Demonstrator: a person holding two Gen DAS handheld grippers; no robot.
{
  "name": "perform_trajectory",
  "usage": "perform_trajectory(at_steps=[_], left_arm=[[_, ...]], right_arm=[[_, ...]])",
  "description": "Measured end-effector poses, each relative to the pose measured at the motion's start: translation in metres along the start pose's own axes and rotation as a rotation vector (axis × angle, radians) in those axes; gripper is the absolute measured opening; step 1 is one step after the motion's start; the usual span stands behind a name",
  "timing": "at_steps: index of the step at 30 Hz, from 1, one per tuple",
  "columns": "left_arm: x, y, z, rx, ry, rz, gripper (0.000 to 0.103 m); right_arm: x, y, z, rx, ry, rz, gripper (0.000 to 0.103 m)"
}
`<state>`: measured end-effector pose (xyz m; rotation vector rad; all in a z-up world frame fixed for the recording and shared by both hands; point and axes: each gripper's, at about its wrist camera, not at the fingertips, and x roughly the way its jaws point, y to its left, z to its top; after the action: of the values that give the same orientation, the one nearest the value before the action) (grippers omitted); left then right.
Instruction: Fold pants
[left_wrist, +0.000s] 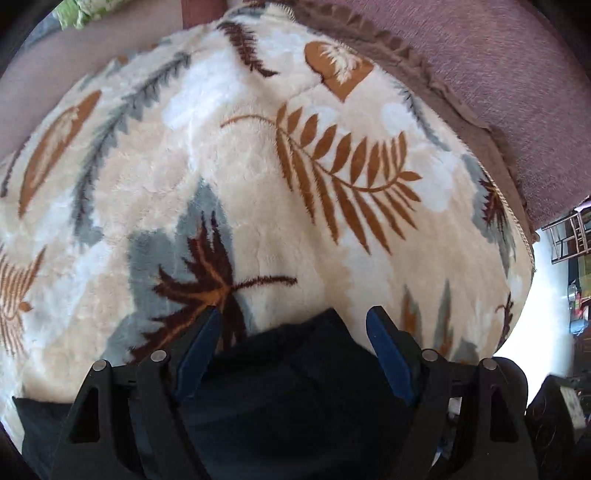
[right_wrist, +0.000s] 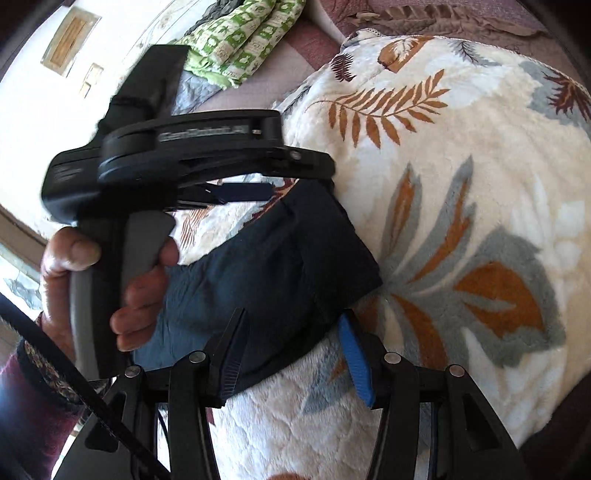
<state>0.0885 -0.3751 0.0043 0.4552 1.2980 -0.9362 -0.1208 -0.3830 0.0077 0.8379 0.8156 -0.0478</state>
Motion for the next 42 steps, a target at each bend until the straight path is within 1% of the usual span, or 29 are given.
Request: perform_trajectory(at_steps=[2, 4, 5, 6, 7, 8, 9, 10, 11, 13, 16, 20, 26, 30, 35, 42], left_arm=[[0.009, -0.003, 0.003, 0.008, 0.024, -0.012, 0.080], [0.014, -0.012, 0.003, 0.049, 0.034, 0.017, 0.082], [0.016, -0.018, 0.001, 0.091, 0.040, 0.039, 0.082], [0.018, -0.023, 0.000, 0.130, 0.047, 0.064, 0.078], [0.017, -0.025, -0.002, 0.150, 0.048, 0.086, 0.062], [0.014, -0.026, -0.002, 0.157, 0.041, 0.088, 0.050], [0.009, -0.024, -0.001, 0.146, 0.038, 0.056, 0.022], [0.004, -0.021, 0.001, 0.119, 0.034, 0.027, 0.020], [-0.001, -0.018, 0.001, 0.107, 0.022, 0.007, 0.020], [-0.012, -0.013, -0.002, 0.099, -0.011, -0.014, 0.019], [-0.028, -0.003, -0.008, 0.057, -0.054, -0.049, 0.019], [-0.051, 0.015, -0.017, -0.013, -0.110, -0.086, 0.019], [-0.079, 0.039, -0.044, -0.079, -0.161, -0.084, 0.019], [-0.092, 0.055, -0.060, -0.127, -0.185, -0.084, 0.019], [-0.104, 0.078, -0.083, -0.219, -0.227, -0.131, 0.019], [-0.114, 0.106, -0.106, -0.317, -0.260, -0.165, 0.019]], right_arm=[[0.005, 0.001, 0.000, 0.004, -0.020, 0.000, 0.056], [0.008, 0.002, 0.001, 0.006, -0.043, 0.000, 0.056], [0.010, 0.003, 0.001, 0.006, -0.055, -0.003, 0.056], [0.012, 0.004, 0.000, 0.000, -0.068, -0.010, 0.056], [0.013, 0.007, 0.000, -0.009, -0.078, -0.020, 0.056], [0.014, 0.009, -0.001, -0.020, -0.082, -0.031, 0.047], [0.015, 0.011, 0.000, -0.030, -0.084, -0.051, 0.037], [0.015, 0.011, 0.001, -0.030, -0.077, -0.053, 0.020], [0.018, 0.009, 0.003, -0.017, -0.056, -0.039, 0.020], [0.016, 0.008, 0.005, -0.003, -0.059, -0.031, 0.019], [0.009, 0.022, 0.005, -0.077, -0.068, -0.049, 0.018], [0.005, 0.036, 0.006, -0.109, -0.063, -0.049, 0.018], [0.006, 0.056, 0.005, -0.171, -0.043, -0.045, 0.017], [0.011, 0.068, 0.002, -0.208, -0.020, -0.042, 0.017], [0.018, 0.085, -0.001, -0.256, 0.006, -0.043, 0.017], [0.025, 0.102, -0.007, -0.290, 0.053, -0.032, 0.017]])
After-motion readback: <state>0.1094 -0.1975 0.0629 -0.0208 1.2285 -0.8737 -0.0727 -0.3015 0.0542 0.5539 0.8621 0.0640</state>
